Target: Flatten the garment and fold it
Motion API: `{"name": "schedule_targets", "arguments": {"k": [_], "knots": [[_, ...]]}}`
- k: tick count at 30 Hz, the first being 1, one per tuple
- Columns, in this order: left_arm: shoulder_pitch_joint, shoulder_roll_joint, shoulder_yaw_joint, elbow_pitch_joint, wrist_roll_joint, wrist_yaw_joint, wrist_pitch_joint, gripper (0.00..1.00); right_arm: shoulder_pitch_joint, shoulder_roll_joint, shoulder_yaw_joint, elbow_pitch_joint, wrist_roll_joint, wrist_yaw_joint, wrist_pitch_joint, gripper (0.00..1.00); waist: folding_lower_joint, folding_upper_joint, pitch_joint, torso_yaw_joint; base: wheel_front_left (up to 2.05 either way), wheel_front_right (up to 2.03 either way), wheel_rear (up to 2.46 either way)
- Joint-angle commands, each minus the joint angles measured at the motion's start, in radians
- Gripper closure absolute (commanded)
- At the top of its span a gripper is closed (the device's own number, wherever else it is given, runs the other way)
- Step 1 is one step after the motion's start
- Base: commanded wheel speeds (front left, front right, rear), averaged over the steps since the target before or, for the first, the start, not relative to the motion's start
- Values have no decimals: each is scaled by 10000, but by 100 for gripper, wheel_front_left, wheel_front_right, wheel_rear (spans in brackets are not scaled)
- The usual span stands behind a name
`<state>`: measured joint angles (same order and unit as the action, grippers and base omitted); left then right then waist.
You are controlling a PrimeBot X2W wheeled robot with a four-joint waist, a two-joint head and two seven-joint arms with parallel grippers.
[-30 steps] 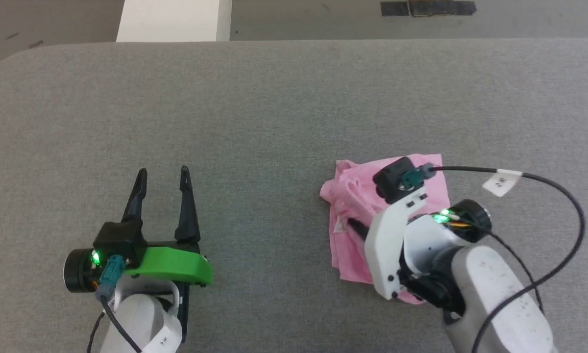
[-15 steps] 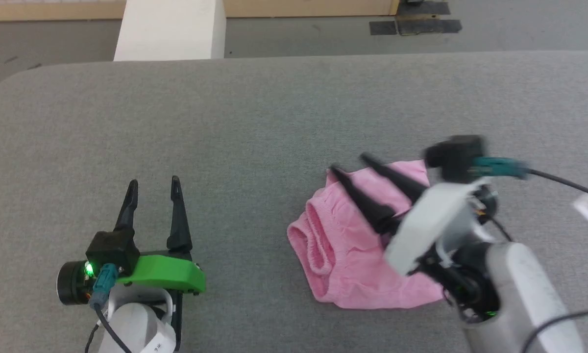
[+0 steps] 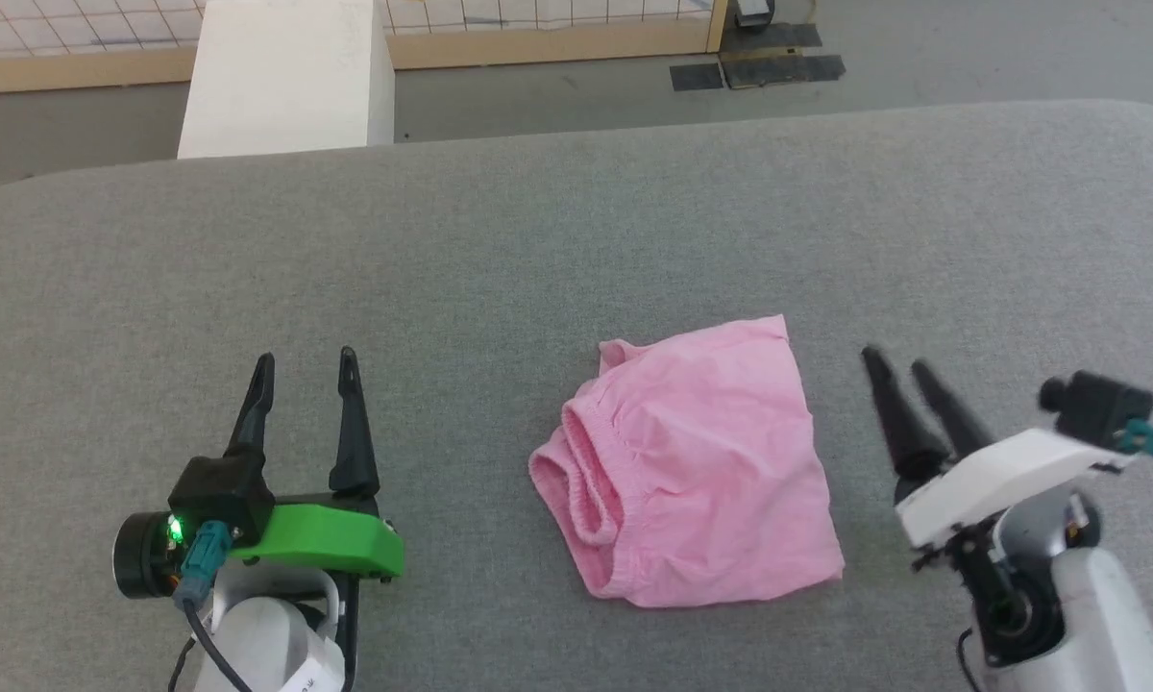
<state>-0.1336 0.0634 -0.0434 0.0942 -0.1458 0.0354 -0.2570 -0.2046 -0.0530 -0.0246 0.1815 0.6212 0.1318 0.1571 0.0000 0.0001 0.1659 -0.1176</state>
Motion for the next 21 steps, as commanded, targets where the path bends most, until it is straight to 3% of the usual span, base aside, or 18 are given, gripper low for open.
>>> {"name": "schedule_targets", "arguments": {"k": [1,5,11,12,14,15,21], "knots": [[9,-32,15,-28,92,-47,-47,0,-93,26,117,365,299,-11,113,0,0,-1,86,11,0,0,0],[-55,-47,18,-39,121,-60,-47,0,-403,27,576,1329,830,-11,799,0,0,-1,223,34,0,0,0],[-104,-69,9,-15,150,-65,-47,0,-789,27,1332,2546,350,-11,2664,0,0,-1,343,94,0,0,0],[-107,-73,7,-7,148,-65,-47,0,-814,27,1414,2637,107,-11,2994,42,0,-1,349,95,0,0,0],[-109,-79,11,5,140,-62,-47,0,-854,12,1537,2657,-546,-11,3441,86,0,-1,359,87,0,0,0],[-108,-81,20,4,137,-58,-47,0,-878,-10,1516,2617,-812,-11,3532,100,0,-1,364,74,0,0,0],[-65,-73,123,-70,197,-49,-47,0,-1210,-471,1762,2111,-2175,-11,3856,100,0,-1,437,-304,0,0,0]]}}
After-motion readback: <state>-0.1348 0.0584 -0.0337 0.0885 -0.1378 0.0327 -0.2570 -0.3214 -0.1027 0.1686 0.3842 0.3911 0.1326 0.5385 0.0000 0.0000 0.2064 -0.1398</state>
